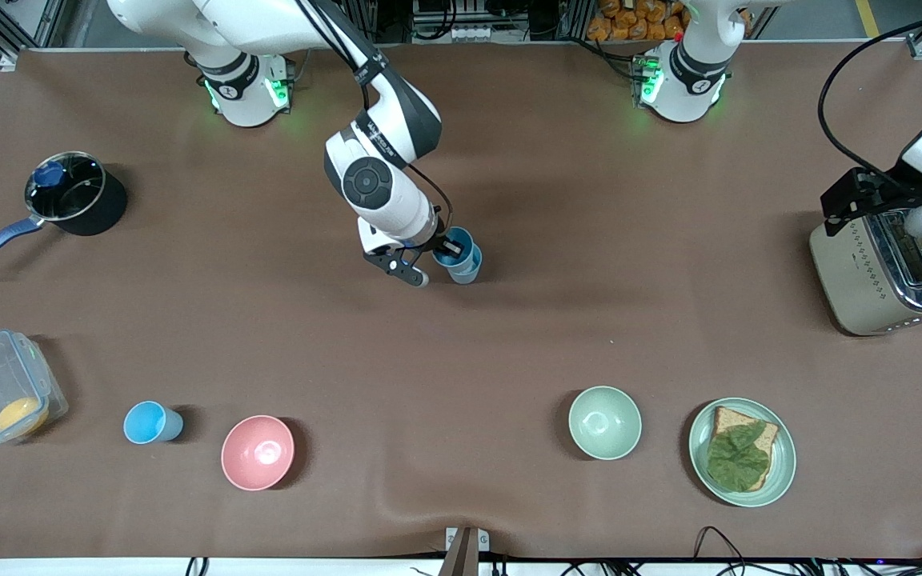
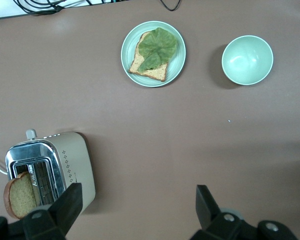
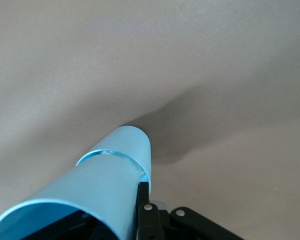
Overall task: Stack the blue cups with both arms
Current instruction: 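Lower the held blue cup into the tissue cup with the right gripper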
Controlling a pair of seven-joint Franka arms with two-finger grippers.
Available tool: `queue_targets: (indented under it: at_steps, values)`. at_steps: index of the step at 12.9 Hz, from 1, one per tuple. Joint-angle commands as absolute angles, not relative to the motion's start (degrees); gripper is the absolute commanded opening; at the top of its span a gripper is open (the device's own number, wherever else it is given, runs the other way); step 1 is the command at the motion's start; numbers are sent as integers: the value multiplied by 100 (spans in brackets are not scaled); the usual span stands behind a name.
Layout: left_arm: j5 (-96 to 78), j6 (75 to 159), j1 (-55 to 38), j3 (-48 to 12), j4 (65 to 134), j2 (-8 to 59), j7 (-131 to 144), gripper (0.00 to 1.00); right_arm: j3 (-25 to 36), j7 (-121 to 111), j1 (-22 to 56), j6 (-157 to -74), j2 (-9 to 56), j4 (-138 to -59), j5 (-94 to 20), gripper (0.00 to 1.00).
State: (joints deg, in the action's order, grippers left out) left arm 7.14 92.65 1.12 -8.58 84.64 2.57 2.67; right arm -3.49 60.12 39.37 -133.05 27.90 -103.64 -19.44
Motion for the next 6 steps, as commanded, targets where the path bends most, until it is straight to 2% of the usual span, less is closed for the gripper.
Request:
queue_targets:
  at_steps: [1,2,3,4,6]
  values:
    - [606,9185,97,-791,8490,158,422,100,-264,6126,4078,-13254,2936,-10151,-1978,0]
    - [580,9176,140,-782,8516,141,431,100,-264,6126,4087,-13245,2936,-10151,-1934,10]
    - [510,9132,149,-782,8517,115,431,100,-264,6143,4096,-13245,2936,-10151,-1916,86]
    - [223,9114,289,-782,8543,114,422,100,-264,6170,4139,-13236,2927,-10151,-1829,100]
    - [-44,8983,431,-800,8587,114,431,100,-255,6170,4140,-13228,2901,-10134,-1749,100]
